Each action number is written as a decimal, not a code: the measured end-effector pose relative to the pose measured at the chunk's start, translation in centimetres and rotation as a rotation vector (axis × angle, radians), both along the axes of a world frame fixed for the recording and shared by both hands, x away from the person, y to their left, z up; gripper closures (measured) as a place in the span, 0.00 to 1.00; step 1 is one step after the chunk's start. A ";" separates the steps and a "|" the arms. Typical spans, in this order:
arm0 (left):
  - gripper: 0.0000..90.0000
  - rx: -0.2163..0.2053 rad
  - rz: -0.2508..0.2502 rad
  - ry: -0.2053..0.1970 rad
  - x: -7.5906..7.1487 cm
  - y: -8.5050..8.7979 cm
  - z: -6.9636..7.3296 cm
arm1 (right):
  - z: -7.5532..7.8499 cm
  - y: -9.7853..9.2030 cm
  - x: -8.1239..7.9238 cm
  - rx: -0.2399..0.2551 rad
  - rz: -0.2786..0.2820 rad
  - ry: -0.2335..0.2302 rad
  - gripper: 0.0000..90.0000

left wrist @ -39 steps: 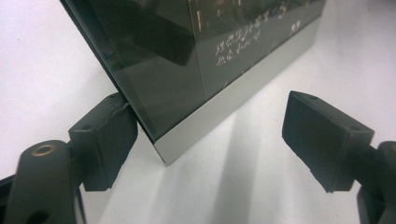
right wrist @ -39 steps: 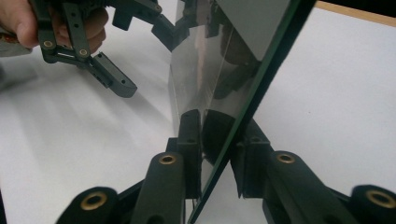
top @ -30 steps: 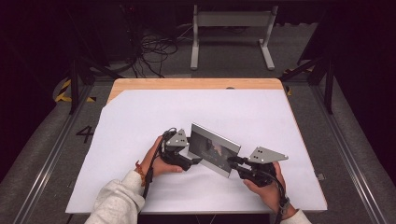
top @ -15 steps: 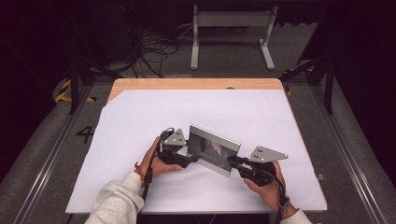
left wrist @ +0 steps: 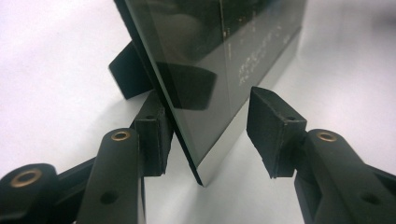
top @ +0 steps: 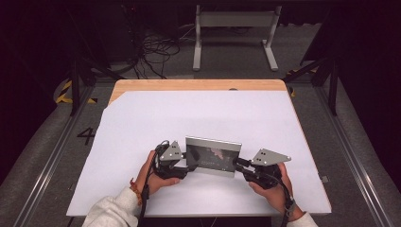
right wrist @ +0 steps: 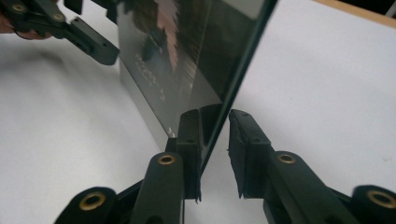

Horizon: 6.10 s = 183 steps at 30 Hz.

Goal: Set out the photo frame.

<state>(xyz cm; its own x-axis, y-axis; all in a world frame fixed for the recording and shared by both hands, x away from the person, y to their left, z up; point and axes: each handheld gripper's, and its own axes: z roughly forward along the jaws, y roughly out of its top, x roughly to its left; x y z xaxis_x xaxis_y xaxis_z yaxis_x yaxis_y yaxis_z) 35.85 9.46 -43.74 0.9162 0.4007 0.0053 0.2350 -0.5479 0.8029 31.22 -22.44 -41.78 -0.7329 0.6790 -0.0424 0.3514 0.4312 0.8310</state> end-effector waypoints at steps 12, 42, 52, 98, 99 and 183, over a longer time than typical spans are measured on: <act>0.73 -0.004 0.015 -0.006 -0.4 0.0 -0.8 | -1.0 0.2 0.3 -0.015 -0.003 0.034 0.87; 0.71 0.063 -0.002 0.003 0.1 -0.7 -2.3 | -2.2 0.3 1.4 -0.017 -0.024 0.037 0.87; 0.71 0.046 0.018 -0.024 0.1 1.1 -1.8 | -2.4 0.8 1.4 -0.011 -0.031 0.041 0.87; 0.64 0.054 0.000 -0.041 -0.3 1.8 -1.1 | -1.8 0.4 0.9 -0.062 0.037 0.031 0.84; 0.64 0.054 0.000 -0.041 -0.3 1.8 -1.1 | -1.8 0.4 0.9 -0.064 0.038 0.024 0.84; 0.19 0.085 0.164 -0.071 -5.1 9.9 -1.5 | -2.1 -1.8 -1.2 -0.180 0.001 -0.062 0.19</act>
<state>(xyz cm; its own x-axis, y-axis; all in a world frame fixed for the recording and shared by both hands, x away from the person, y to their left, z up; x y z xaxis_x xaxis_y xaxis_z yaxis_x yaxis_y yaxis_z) 30.79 19.33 -45.28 0.8349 0.5397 0.1081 0.2707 -0.5735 0.7732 29.98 -24.20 -43.89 -0.7260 0.6556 -0.2077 0.3015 0.5749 0.7606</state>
